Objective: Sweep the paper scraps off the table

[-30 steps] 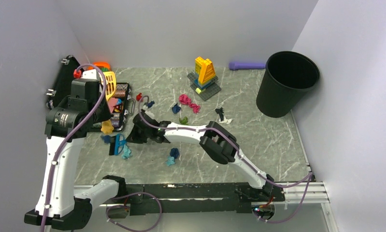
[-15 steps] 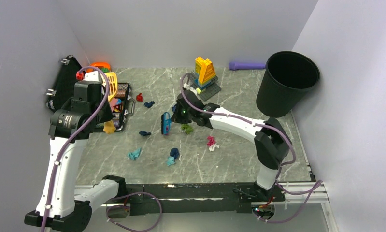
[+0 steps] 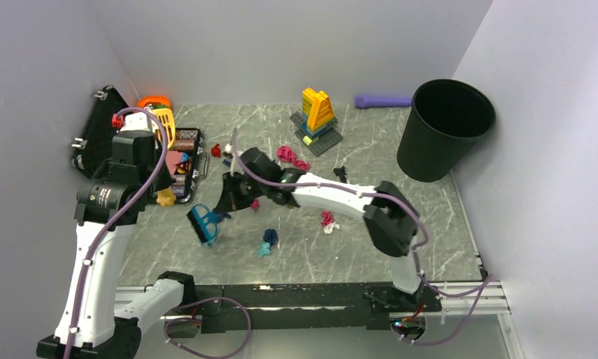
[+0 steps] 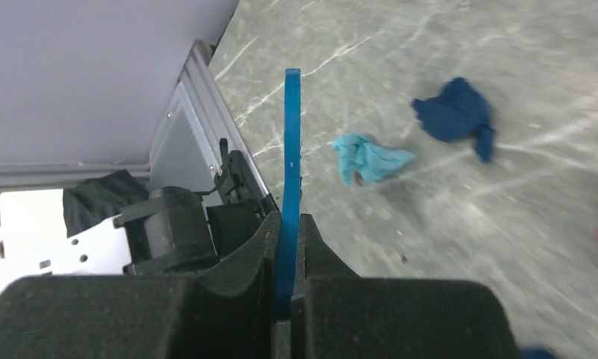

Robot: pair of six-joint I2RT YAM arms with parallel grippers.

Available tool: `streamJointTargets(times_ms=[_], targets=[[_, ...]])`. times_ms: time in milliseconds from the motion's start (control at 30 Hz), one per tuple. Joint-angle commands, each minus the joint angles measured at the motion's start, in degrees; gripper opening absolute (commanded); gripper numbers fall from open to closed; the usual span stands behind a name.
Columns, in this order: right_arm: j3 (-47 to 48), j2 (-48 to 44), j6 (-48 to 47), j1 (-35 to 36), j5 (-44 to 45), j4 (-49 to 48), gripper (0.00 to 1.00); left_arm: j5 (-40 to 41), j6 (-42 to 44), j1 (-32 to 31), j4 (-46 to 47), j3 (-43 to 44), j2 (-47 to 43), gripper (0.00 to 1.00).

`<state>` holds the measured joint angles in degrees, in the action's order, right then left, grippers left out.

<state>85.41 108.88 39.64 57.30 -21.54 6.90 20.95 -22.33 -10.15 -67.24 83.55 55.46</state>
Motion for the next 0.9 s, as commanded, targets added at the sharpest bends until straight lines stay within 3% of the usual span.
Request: streamJointTargets(times_ms=[0,133,200,267,433,667,867], targets=[[8.91,9.56,2.37,2.72,-5.73,-1.24,0.00,1.11,-0.09,0.31,2.91,0.29,-0.63,0.00],[9.72,12.50,6.08,2.13,-1.04,0.52,0.00,1.11,0.00,0.31,3.20,-0.06,-0.82,0.00],[11.47,13.27,8.43,1.46,8.46,8.24,0.00,1.04,0.00,0.31,3.64,-0.75,-1.07,0.00],[15.49,14.06,12.88,0.62,22.79,22.20,0.00,0.52,-0.07,0.32,4.14,-1.65,-1.28,0.00],[16.26,10.31,15.54,-2.72,36.44,38.53,0.00,-0.93,-0.34,0.31,5.90,-4.41,-1.48,0.00],[0.85,-5.53,14.85,-8.61,38.03,35.26,0.00,-1.11,-0.57,0.31,8.89,-8.69,-1.58,0.00],[-4.98,-13.59,6.39,-10.24,28.68,19.60,0.00,-3.10,-0.93,0.31,10.94,-12.05,-0.84,0.00]])
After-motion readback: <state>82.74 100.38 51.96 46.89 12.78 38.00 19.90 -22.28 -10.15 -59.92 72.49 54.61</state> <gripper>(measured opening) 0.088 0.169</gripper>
